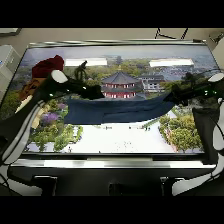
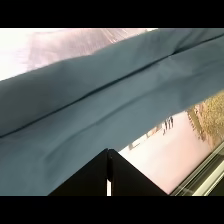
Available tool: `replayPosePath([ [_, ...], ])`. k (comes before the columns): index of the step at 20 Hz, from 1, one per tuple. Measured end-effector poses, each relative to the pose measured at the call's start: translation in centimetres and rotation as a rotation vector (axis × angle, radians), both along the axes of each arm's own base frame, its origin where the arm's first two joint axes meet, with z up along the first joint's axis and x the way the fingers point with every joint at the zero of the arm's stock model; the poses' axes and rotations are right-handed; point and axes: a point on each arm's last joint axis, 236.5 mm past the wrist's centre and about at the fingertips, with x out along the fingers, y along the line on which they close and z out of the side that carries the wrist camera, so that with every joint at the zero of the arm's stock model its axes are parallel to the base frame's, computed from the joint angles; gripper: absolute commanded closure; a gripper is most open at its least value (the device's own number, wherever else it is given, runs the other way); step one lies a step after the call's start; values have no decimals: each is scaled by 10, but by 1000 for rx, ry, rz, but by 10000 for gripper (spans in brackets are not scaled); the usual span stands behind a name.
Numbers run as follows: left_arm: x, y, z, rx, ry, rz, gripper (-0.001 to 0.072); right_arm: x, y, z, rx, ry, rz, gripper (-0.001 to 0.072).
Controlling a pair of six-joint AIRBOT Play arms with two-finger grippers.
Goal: Fold the clothes and pants, and hang the long-sleeved shirts on hangers.
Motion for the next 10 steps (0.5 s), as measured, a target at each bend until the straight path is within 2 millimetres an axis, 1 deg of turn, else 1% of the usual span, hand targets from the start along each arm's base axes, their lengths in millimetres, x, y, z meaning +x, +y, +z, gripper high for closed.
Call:
replayPosePath([
  [3,-22,-45,-46,14,99,-13,676,-12,30,62,-15,-104,44,676],
  [6,-40,-88,-83,-7,182,13,676,-37,62,117,-27,-188,98,676],
  [8,-52,-123,-99,-67,242,58,676,-55,83,145,-32,-230,129,676],
  [10,-64,-162,-104,-159,305,124,676,-73,102,167,-31,-261,155,676],
])
